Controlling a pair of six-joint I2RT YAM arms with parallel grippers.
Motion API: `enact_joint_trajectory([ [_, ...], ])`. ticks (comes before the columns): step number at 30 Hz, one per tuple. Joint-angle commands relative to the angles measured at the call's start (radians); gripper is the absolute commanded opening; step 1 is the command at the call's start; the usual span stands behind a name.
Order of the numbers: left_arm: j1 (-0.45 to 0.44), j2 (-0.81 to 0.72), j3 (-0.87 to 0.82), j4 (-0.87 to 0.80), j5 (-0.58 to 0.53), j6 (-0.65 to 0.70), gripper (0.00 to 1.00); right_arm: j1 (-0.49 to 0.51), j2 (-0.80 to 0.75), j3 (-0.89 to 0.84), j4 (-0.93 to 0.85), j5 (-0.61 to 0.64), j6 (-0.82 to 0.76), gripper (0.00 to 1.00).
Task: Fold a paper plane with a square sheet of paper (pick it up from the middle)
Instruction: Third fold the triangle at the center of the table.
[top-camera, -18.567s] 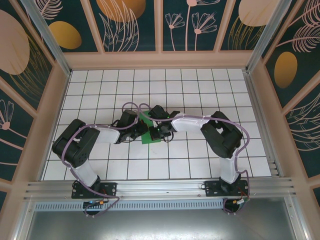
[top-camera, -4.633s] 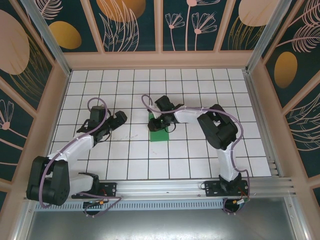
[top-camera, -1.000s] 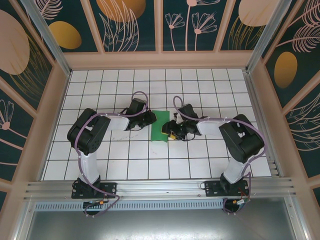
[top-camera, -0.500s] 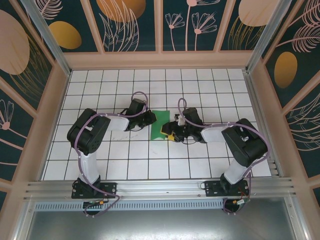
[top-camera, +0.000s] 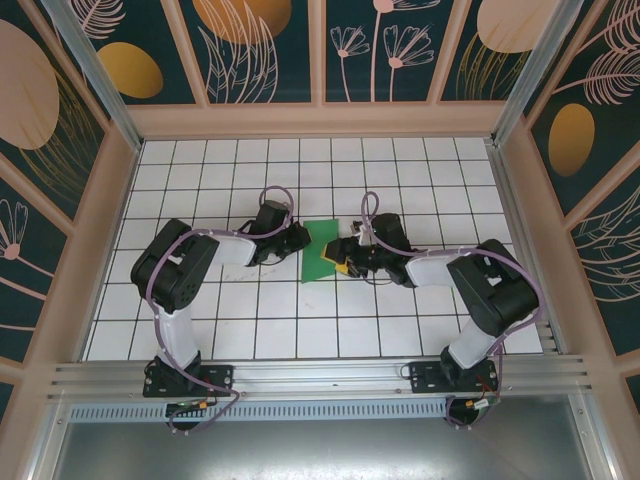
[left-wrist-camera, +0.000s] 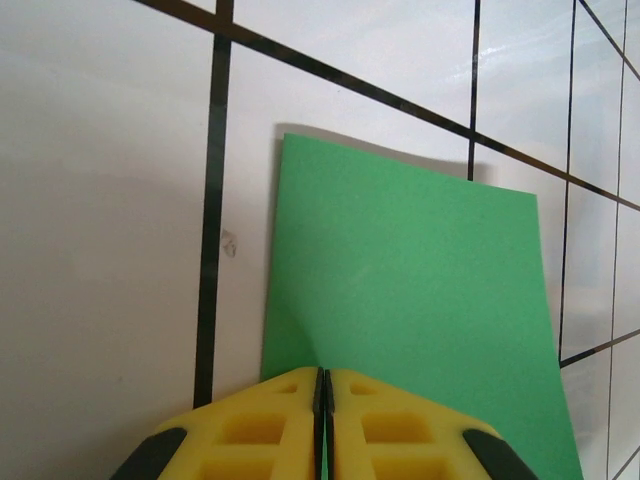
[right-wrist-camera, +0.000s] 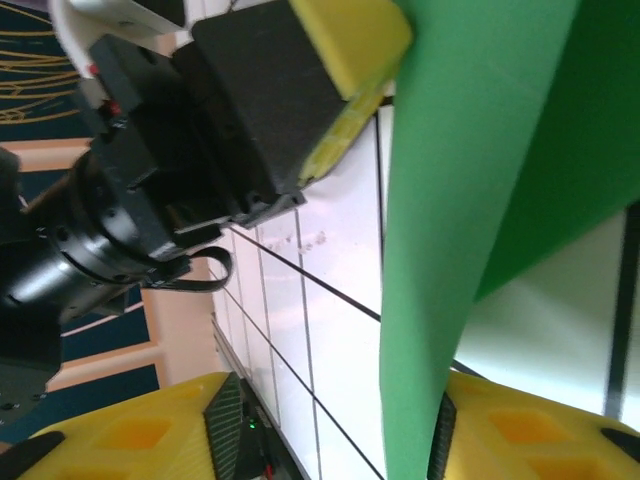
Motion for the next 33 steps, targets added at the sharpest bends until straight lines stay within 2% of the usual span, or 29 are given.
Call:
enact_joint_trajectory([
  [1,0.005,0.005,-0.049,-0.14,-0.032,-0.007,0.14,-0.004,0.007,0.003,-0.068,-0.003,0.04,0.47],
  [8,0.005,0.005,-0.044,-0.129,-0.022,-0.014,0.14,-0.004,-0.013,-0.026,-0.16,0.025,0.063,0.29],
  [18,0.005,0.014,-0.045,-0.123,-0.022,-0.014,0.14,0.001,-0.057,-0.053,-0.21,0.05,0.093,0.16],
  [23,0.006,0.014,-0.045,-0.121,-0.018,-0.014,0.14,0.003,-0.068,-0.037,-0.217,0.052,0.09,0.05],
  [33,0.005,-0.011,-0.035,-0.127,0.001,0.008,0.15,0.012,0.007,0.094,-0.243,0.072,0.09,0.01],
])
